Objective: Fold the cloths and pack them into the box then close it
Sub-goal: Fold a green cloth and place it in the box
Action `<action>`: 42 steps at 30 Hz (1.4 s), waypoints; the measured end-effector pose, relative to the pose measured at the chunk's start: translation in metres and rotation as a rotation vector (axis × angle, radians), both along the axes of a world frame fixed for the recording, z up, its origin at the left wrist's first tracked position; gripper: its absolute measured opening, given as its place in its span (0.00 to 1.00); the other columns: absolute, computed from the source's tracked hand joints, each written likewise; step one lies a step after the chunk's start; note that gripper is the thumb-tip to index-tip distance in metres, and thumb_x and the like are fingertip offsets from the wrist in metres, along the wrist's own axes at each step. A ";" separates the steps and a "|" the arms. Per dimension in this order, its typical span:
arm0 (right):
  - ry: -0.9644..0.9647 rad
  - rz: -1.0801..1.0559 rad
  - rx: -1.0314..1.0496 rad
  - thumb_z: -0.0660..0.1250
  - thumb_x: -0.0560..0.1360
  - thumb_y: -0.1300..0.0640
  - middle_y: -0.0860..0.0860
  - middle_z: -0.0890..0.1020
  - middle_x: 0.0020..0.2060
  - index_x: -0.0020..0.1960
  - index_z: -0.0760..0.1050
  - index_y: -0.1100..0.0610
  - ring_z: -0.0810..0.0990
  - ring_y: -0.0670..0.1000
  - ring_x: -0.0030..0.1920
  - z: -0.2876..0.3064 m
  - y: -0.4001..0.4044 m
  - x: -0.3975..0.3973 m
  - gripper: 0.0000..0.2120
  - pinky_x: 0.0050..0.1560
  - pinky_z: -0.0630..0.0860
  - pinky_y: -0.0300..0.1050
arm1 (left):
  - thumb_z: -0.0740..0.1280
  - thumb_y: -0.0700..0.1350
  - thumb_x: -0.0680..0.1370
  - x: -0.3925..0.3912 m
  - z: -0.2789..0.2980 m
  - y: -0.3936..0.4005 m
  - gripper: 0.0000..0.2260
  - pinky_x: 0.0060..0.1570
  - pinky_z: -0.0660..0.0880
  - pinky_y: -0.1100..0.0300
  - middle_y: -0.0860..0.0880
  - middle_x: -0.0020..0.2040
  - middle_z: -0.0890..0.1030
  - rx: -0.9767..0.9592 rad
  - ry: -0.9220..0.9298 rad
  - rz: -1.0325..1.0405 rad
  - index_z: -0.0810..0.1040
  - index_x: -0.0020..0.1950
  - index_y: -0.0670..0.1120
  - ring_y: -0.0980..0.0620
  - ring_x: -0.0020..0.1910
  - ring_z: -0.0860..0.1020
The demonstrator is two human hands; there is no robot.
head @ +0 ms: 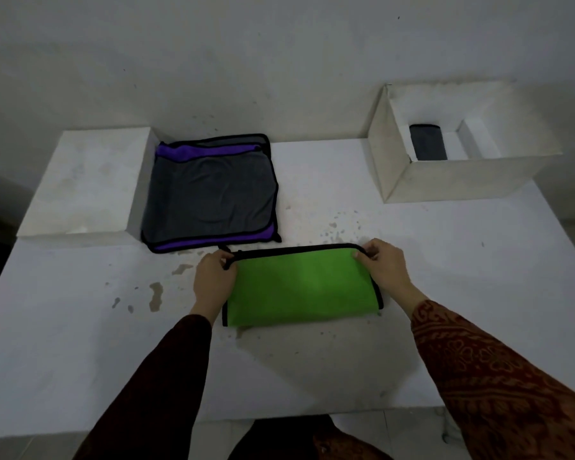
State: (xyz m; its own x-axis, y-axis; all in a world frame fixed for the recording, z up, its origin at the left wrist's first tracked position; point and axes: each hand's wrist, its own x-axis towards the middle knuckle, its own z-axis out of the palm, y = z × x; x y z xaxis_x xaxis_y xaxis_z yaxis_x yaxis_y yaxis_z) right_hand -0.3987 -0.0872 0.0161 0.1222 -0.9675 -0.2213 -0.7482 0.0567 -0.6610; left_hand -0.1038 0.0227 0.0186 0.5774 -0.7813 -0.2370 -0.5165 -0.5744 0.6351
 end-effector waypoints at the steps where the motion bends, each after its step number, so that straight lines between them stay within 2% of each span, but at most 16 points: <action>1: 0.006 -0.047 0.019 0.71 0.71 0.51 0.51 0.79 0.38 0.45 0.76 0.58 0.78 0.53 0.41 -0.001 0.005 -0.001 0.11 0.40 0.73 0.43 | 0.67 0.42 0.75 0.000 -0.002 0.004 0.11 0.41 0.69 0.59 0.40 0.48 0.80 0.015 -0.003 0.017 0.77 0.55 0.39 0.45 0.44 0.77; 3: 0.049 -0.110 0.103 0.73 0.69 0.51 0.53 0.78 0.43 0.53 0.74 0.60 0.78 0.55 0.46 -0.003 0.019 -0.002 0.19 0.44 0.75 0.46 | 0.67 0.42 0.74 -0.003 -0.006 0.013 0.13 0.42 0.70 0.57 0.39 0.49 0.79 0.050 0.016 0.037 0.73 0.56 0.38 0.42 0.48 0.77; 5: 0.101 -0.119 0.201 0.73 0.68 0.51 0.55 0.79 0.47 0.56 0.72 0.62 0.78 0.58 0.49 -0.008 0.030 -0.003 0.23 0.42 0.73 0.45 | 0.66 0.42 0.74 -0.011 -0.007 0.022 0.12 0.40 0.70 0.56 0.41 0.45 0.77 0.094 0.065 0.052 0.71 0.54 0.39 0.41 0.46 0.77; 9: 0.142 -0.033 0.309 0.70 0.70 0.48 0.58 0.83 0.49 0.53 0.78 0.60 0.80 0.57 0.46 -0.008 0.039 -0.002 0.18 0.41 0.76 0.45 | 0.65 0.44 0.75 -0.017 -0.011 0.030 0.09 0.38 0.71 0.55 0.43 0.42 0.75 0.170 0.058 0.062 0.71 0.50 0.39 0.45 0.41 0.74; 11: 0.119 0.010 0.313 0.69 0.72 0.51 0.59 0.83 0.50 0.54 0.78 0.60 0.80 0.58 0.48 -0.002 0.039 -0.001 0.16 0.42 0.73 0.43 | 0.64 0.43 0.75 -0.019 -0.010 0.033 0.06 0.37 0.70 0.57 0.45 0.38 0.74 0.169 0.042 0.035 0.71 0.44 0.41 0.46 0.40 0.74; 14: -0.019 -0.088 0.341 0.70 0.72 0.56 0.60 0.81 0.53 0.55 0.76 0.62 0.79 0.58 0.49 0.005 0.037 -0.003 0.15 0.47 0.75 0.46 | 0.63 0.41 0.76 -0.023 -0.007 0.033 0.06 0.33 0.66 0.58 0.47 0.35 0.72 0.099 0.033 0.012 0.69 0.40 0.42 0.46 0.38 0.73; 16: -0.172 -0.191 0.397 0.70 0.71 0.59 0.61 0.80 0.55 0.57 0.76 0.64 0.78 0.57 0.48 0.009 0.035 -0.009 0.16 0.49 0.77 0.48 | 0.62 0.39 0.76 -0.029 -0.002 0.032 0.04 0.31 0.65 0.58 0.48 0.35 0.71 0.019 0.090 0.035 0.68 0.46 0.42 0.49 0.35 0.71; 18: -0.319 -0.268 0.434 0.69 0.73 0.62 0.62 0.80 0.56 0.59 0.75 0.64 0.78 0.56 0.48 0.015 0.034 -0.014 0.16 0.47 0.78 0.49 | 0.62 0.37 0.76 -0.034 0.003 0.032 0.07 0.29 0.65 0.60 0.51 0.35 0.70 -0.065 0.196 0.105 0.65 0.50 0.43 0.54 0.32 0.69; 21: -0.455 -0.289 0.450 0.63 0.75 0.62 0.61 0.79 0.58 0.62 0.73 0.61 0.77 0.58 0.52 0.028 0.039 -0.014 0.15 0.56 0.76 0.56 | 0.63 0.35 0.75 -0.036 0.002 0.040 0.09 0.29 0.67 0.61 0.51 0.37 0.71 -0.131 0.279 0.170 0.64 0.51 0.44 0.55 0.33 0.71; 25: -0.538 -0.190 0.381 0.58 0.75 0.66 0.57 0.80 0.51 0.63 0.74 0.60 0.78 0.54 0.46 0.049 0.054 0.020 0.17 0.50 0.76 0.49 | 0.62 0.36 0.75 -0.030 -0.006 0.047 0.03 0.33 0.68 0.61 0.48 0.40 0.75 -0.045 0.265 0.079 0.71 0.47 0.43 0.50 0.38 0.73; 29: -0.444 0.022 0.294 0.61 0.75 0.65 0.55 0.79 0.52 0.68 0.70 0.57 0.79 0.55 0.52 0.048 0.077 0.082 0.21 0.57 0.77 0.48 | 0.61 0.40 0.78 -0.022 -0.012 0.048 0.04 0.37 0.69 0.58 0.44 0.43 0.77 -0.033 0.336 0.066 0.75 0.48 0.42 0.46 0.43 0.75; 31: -0.338 0.140 0.251 0.61 0.75 0.65 0.56 0.79 0.55 0.69 0.70 0.57 0.79 0.56 0.54 0.043 0.089 0.109 0.22 0.56 0.74 0.43 | 0.61 0.44 0.79 -0.021 -0.014 0.048 0.10 0.40 0.71 0.56 0.42 0.42 0.78 -0.047 0.377 0.077 0.76 0.47 0.38 0.44 0.43 0.76; 34: -0.281 0.274 0.259 0.59 0.76 0.68 0.58 0.78 0.61 0.67 0.70 0.59 0.77 0.57 0.60 0.034 0.110 0.144 0.21 0.58 0.71 0.42 | 0.59 0.47 0.80 -0.021 -0.012 0.048 0.15 0.33 0.68 0.58 0.44 0.35 0.75 -0.079 0.421 0.082 0.73 0.42 0.36 0.48 0.36 0.73; 37: -0.199 0.338 0.255 0.60 0.75 0.67 0.59 0.80 0.58 0.64 0.73 0.60 0.78 0.59 0.58 0.020 0.123 0.158 0.18 0.57 0.74 0.47 | 0.60 0.50 0.79 -0.024 -0.010 0.048 0.16 0.31 0.64 0.60 0.48 0.31 0.70 -0.077 0.427 0.063 0.68 0.35 0.43 0.52 0.32 0.69; 39: -0.148 0.381 0.267 0.61 0.74 0.67 0.61 0.80 0.56 0.63 0.74 0.62 0.78 0.60 0.56 0.014 0.125 0.160 0.17 0.56 0.76 0.50 | 0.62 0.50 0.78 -0.024 -0.010 0.046 0.15 0.31 0.64 0.60 0.49 0.31 0.70 -0.070 0.402 0.046 0.68 0.34 0.45 0.52 0.32 0.69; 42: -0.157 0.380 0.232 0.59 0.75 0.67 0.60 0.78 0.61 0.66 0.71 0.61 0.76 0.58 0.61 0.015 0.125 0.157 0.20 0.62 0.72 0.46 | 0.65 0.45 0.76 -0.022 -0.011 0.043 0.09 0.31 0.64 0.62 0.50 0.32 0.71 -0.034 0.312 -0.009 0.70 0.39 0.43 0.50 0.35 0.71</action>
State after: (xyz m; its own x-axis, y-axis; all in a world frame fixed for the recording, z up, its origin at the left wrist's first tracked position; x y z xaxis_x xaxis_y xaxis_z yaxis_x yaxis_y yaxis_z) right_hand -0.2421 0.0374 0.0309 0.5075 -0.7749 -0.3767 -0.6366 -0.0426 -0.7700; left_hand -0.1262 0.0662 0.0078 0.4738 -0.7968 -0.3750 -0.2990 -0.5461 0.7826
